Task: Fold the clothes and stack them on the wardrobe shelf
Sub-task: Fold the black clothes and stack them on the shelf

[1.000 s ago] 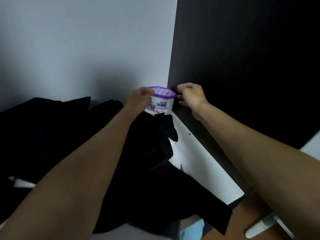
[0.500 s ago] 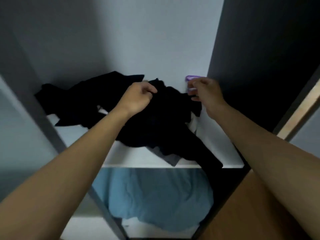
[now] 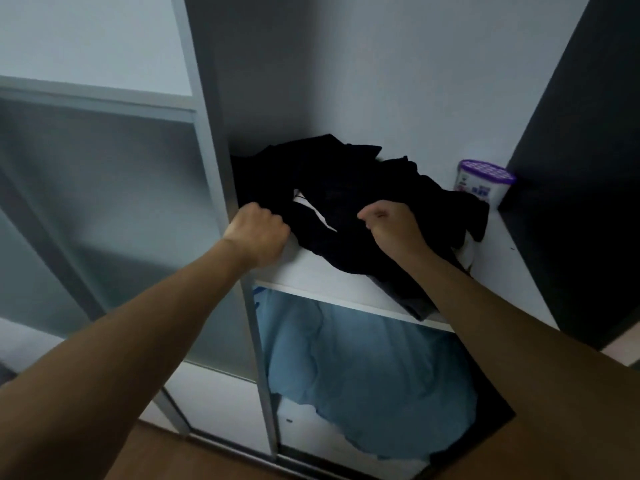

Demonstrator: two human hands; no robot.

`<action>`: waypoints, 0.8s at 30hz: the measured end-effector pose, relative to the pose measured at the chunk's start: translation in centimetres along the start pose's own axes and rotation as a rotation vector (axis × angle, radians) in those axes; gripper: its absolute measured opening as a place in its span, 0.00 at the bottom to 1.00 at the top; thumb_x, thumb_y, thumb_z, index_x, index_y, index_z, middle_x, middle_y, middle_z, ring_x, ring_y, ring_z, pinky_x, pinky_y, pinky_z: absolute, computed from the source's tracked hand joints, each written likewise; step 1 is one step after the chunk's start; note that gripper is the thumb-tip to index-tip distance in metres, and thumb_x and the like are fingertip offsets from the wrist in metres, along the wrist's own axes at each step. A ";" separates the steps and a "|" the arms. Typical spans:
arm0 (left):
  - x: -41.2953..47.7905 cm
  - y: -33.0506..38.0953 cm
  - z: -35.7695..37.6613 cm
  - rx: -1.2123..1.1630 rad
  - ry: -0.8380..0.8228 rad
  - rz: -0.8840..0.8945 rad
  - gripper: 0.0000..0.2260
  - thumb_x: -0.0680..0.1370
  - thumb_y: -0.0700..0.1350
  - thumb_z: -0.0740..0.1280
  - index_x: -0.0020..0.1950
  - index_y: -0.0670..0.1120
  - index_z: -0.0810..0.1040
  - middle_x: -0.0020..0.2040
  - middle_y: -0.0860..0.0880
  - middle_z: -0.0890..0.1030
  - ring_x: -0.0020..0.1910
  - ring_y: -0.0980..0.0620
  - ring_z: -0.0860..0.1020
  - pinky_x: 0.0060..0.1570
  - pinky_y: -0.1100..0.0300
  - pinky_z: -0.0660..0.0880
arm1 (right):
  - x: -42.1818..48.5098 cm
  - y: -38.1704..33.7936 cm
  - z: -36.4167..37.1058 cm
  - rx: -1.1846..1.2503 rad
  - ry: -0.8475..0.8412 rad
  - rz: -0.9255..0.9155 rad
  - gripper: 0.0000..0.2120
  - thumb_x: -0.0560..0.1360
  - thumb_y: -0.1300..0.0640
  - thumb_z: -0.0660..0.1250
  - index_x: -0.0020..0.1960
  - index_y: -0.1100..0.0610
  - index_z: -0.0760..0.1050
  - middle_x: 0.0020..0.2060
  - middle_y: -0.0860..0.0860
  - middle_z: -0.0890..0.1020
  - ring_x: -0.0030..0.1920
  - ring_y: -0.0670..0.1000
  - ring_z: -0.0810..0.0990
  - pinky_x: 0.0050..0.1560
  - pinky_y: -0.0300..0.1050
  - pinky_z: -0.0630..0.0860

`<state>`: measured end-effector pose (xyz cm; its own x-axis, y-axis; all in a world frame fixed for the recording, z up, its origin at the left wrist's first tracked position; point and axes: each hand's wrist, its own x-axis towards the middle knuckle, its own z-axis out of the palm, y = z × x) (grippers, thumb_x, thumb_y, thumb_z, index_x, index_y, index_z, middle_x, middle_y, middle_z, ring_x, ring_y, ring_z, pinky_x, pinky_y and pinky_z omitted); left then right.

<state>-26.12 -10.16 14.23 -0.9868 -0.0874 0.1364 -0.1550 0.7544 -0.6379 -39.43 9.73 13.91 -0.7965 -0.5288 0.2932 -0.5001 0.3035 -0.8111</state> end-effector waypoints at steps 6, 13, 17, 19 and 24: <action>-1.2 -3.6 3.3 0.006 -0.088 0.019 0.13 0.77 0.49 0.59 0.49 0.50 0.82 0.45 0.50 0.85 0.45 0.47 0.82 0.38 0.55 0.66 | 1.1 -1.0 4.6 -0.395 -0.229 -0.155 0.22 0.76 0.61 0.66 0.70 0.59 0.70 0.64 0.59 0.74 0.64 0.57 0.73 0.67 0.49 0.70; -2.8 -9.0 9.2 -0.007 -0.231 -0.013 0.13 0.78 0.50 0.58 0.55 0.49 0.80 0.52 0.48 0.83 0.50 0.47 0.80 0.42 0.55 0.67 | 0.6 2.8 9.8 -0.807 -0.271 0.230 0.34 0.80 0.46 0.61 0.80 0.49 0.48 0.77 0.59 0.58 0.75 0.63 0.58 0.70 0.68 0.63; -3.5 -12.2 12.1 -0.070 -0.301 -0.106 0.12 0.78 0.51 0.59 0.54 0.50 0.80 0.52 0.49 0.83 0.50 0.48 0.81 0.44 0.56 0.67 | 2.3 1.4 10.4 -0.740 -0.293 0.357 0.35 0.76 0.44 0.64 0.78 0.52 0.54 0.73 0.61 0.63 0.71 0.65 0.65 0.69 0.66 0.67; -3.6 -13.8 13.2 -0.057 -0.347 -0.133 0.11 0.77 0.51 0.60 0.53 0.51 0.80 0.50 0.50 0.83 0.48 0.49 0.80 0.44 0.57 0.68 | 3.4 -0.3 11.0 -0.750 -0.237 0.356 0.25 0.74 0.48 0.64 0.68 0.56 0.68 0.67 0.61 0.69 0.66 0.65 0.70 0.66 0.64 0.70; -3.9 -17.0 15.7 0.006 -0.489 -0.173 0.11 0.76 0.51 0.60 0.51 0.52 0.80 0.42 0.53 0.80 0.42 0.51 0.78 0.42 0.60 0.68 | 6.5 -3.9 14.9 -0.567 0.160 0.107 0.10 0.74 0.52 0.65 0.50 0.58 0.76 0.49 0.55 0.77 0.50 0.57 0.77 0.44 0.49 0.76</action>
<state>-20.33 -32.83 12.66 -0.8532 -0.5053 -0.1292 -0.3163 0.6982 -0.6422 -37.61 -6.69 11.46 -0.8716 -0.3596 0.3332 -0.4828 0.7474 -0.4564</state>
